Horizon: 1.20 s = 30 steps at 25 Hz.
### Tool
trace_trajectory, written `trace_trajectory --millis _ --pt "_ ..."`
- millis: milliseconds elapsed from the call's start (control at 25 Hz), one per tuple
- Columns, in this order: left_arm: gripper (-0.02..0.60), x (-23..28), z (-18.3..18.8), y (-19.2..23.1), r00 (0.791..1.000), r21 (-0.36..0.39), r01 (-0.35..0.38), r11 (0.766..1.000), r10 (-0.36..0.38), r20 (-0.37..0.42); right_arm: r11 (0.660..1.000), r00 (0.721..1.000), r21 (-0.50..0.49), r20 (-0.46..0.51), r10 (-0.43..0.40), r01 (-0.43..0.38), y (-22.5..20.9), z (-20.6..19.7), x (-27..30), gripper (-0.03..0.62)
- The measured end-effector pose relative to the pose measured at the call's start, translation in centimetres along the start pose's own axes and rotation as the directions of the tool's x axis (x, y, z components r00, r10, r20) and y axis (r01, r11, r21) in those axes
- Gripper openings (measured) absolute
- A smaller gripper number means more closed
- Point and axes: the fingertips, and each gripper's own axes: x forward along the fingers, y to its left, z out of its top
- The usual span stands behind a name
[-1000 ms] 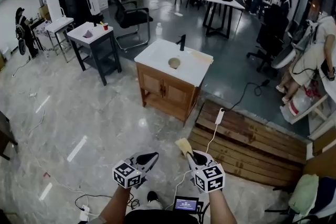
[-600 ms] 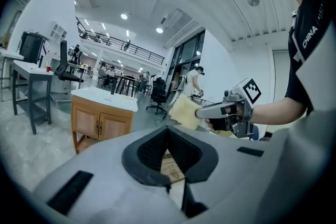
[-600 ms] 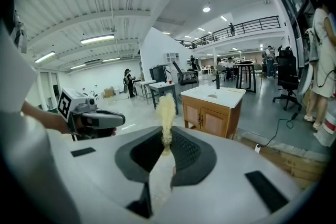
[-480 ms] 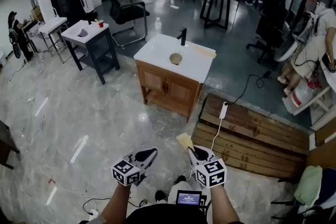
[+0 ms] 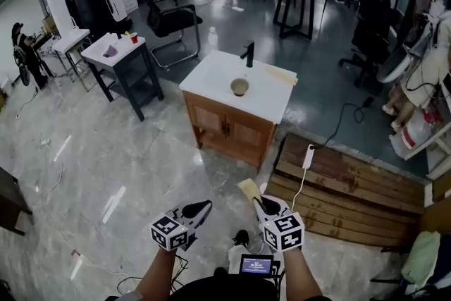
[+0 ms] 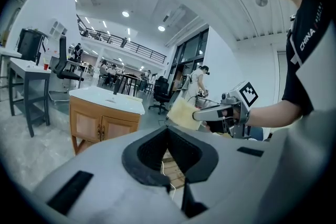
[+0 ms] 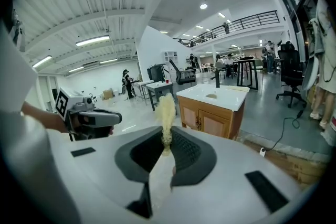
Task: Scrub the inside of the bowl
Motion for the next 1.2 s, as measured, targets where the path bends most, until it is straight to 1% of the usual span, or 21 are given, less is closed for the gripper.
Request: trace_trajectory --millis 280,560,1000,1080,1200 --pt "0.005 7.5 3.7 4.7 1.0 0.025 0.012 1.0 -0.011 -0.021 1.0 1.0 0.03 0.009 -0.006 0.006 -7.5 3.4 4.3 0.041" --pt "0.005 13.7 6.8 7.6 1.0 0.033 0.012 0.999 -0.012 -0.024 0.999 1.0 0.039 0.028 -0.002 0.001 -13.9 6.6 7.0 0.041" --pt "0.005 18.1 8.5 12.3 1.0 -0.006 -0.021 1.0 0.021 -0.015 0.998 1.0 0.063 0.008 0.025 -0.026 -18.4 8.3 11.6 0.041" --pt "0.005 18.8 9.1 13.5 1.0 -0.015 -0.018 1.0 0.017 -0.005 0.998 1.0 0.065 0.009 0.024 -0.024 -19.0 9.0 12.7 0.041" --pt "0.005 20.4 10.0 15.6 1.0 -0.011 -0.001 1.0 0.001 0.0 0.997 1.0 0.072 0.013 0.009 -0.01 -20.2 10.2 14.6 0.041"
